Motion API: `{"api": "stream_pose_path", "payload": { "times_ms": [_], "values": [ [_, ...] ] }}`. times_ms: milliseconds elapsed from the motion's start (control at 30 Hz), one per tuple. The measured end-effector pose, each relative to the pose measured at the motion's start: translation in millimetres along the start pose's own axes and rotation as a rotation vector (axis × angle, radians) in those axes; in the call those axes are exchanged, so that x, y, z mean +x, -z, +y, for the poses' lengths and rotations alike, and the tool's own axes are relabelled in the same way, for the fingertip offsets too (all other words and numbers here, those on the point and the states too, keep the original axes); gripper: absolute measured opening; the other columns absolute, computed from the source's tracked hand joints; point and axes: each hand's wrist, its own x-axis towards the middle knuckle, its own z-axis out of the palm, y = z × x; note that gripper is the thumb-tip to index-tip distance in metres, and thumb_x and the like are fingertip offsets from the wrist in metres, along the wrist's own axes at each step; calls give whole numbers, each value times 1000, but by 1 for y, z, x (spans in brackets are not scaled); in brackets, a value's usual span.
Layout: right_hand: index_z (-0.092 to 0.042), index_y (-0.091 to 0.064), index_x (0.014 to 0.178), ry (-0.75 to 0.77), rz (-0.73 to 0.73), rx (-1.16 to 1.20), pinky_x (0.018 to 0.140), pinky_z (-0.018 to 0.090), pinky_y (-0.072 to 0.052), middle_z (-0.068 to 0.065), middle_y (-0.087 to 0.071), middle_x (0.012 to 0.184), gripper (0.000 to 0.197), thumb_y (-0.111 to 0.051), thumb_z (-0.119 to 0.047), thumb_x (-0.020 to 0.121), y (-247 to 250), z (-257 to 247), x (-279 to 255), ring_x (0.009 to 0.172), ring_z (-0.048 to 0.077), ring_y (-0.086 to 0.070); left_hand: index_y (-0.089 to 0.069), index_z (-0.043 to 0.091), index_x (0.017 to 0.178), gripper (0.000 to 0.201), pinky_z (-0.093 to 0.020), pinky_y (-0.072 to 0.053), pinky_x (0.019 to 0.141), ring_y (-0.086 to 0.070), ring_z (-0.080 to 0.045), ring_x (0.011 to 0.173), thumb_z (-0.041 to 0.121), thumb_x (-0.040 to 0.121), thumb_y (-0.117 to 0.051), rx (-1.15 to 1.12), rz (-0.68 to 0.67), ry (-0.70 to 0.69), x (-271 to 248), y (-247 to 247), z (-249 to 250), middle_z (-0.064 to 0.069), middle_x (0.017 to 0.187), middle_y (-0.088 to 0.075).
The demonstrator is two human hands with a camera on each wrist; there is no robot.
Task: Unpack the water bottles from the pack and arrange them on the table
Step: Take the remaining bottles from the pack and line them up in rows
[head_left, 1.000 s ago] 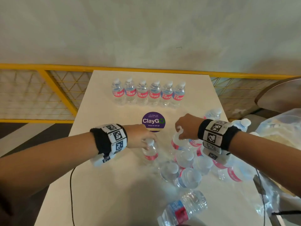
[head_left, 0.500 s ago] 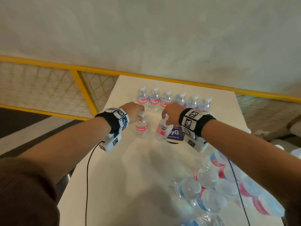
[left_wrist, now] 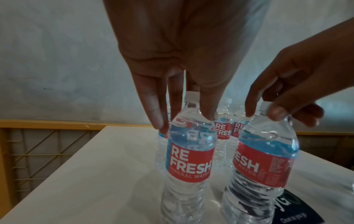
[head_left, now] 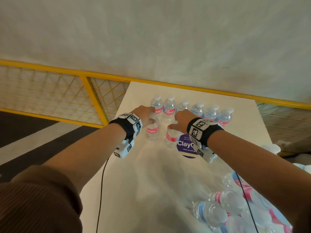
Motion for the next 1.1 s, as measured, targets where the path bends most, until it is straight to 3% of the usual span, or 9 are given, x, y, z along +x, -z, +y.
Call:
{"api": "stream_pose_path", "payload": {
  "times_ms": [67,133,267,433,533,667,733,833,1100],
  "values": [
    [-6,-62,108,-18,20,33,76,26,-49,5,-63,93,45,-58,-45,88,-1,-1,3,83,20,-61,-44,15,135,49,-36,-46,93,-56,-34,114,34,91,-58,-6,-7,-1,4,-1,0,-14,125,-58],
    [-5,-63,108,-4,36,43,80,28,-51,8,-66,102,39,-60,-38,88,-1,-3,6,90,23,-63,-44,18,136,51,-37,-46,92,-57,-34,112,36,90,-58,-1,-6,8,6,0,0,-14,125,-58],
    [-11,-58,122,26,61,66,93,31,-48,10,-58,123,37,-60,-26,89,1,-3,10,109,25,-59,-43,17,137,52,-37,-46,92,-58,-34,112,38,91,-56,9,10,37,9,1,-2,-15,124,-59],
    [-19,-56,127,56,71,93,98,31,-44,9,-52,132,38,-58,-11,90,4,-4,18,117,26,-54,-45,19,136,53,-38,-48,93,-59,-32,110,38,89,-59,-41,14,43,15,4,-4,-13,122,-61],
    [-18,-51,132,29,70,114,93,30,-46,9,-54,131,43,-60,-17,90,5,-9,21,114,26,-57,-45,17,132,50,-38,-49,92,-59,-32,109,38,89,-58,-47,14,44,16,5,-2,-13,120,-62],
    [-12,-48,134,-21,41,123,96,32,-45,10,-54,131,54,-64,-32,87,4,-11,24,118,27,-54,-48,19,128,48,-35,-46,91,-57,-30,112,39,86,-60,-108,10,63,14,4,-6,-10,123,-61],
    [-14,-48,134,-18,58,144,95,33,-45,10,-55,131,50,-64,-28,88,3,-11,24,117,27,-54,-49,22,130,50,-33,-44,95,-55,-28,117,37,85,-64,-156,-4,77,14,4,-8,-7,128,-59],
    [-15,-50,132,-24,77,170,91,31,-47,11,-56,127,45,-62,-22,90,3,-12,25,112,27,-57,-51,15,132,50,-34,-42,101,-52,-29,120,30,86,-65,-159,-24,72,12,8,-8,-9,130,-57],
    [-17,-52,129,-25,96,218,85,29,-48,10,-59,124,41,-61,-21,90,3,-14,28,108,27,-60,-50,9,132,48,-38,-42,103,-53,-31,120,26,89,-62,-181,-19,89,17,14,1,-14,129,-57]
  ]
}}
